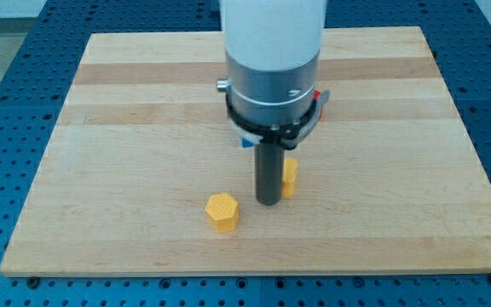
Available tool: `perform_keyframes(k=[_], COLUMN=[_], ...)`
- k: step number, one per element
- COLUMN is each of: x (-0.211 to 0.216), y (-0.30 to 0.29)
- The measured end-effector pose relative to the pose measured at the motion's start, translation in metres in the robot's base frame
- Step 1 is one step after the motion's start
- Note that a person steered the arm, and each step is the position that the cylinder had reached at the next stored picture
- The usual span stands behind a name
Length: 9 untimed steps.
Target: Push the yellow heart closer to red circle
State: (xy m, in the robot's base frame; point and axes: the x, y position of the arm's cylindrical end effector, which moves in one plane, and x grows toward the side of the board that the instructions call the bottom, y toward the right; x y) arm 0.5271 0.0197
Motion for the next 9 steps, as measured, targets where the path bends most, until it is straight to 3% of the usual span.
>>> perform_keyframes(k=[3,9], x=[-0.043,-0.066], y=[0.027,0.101])
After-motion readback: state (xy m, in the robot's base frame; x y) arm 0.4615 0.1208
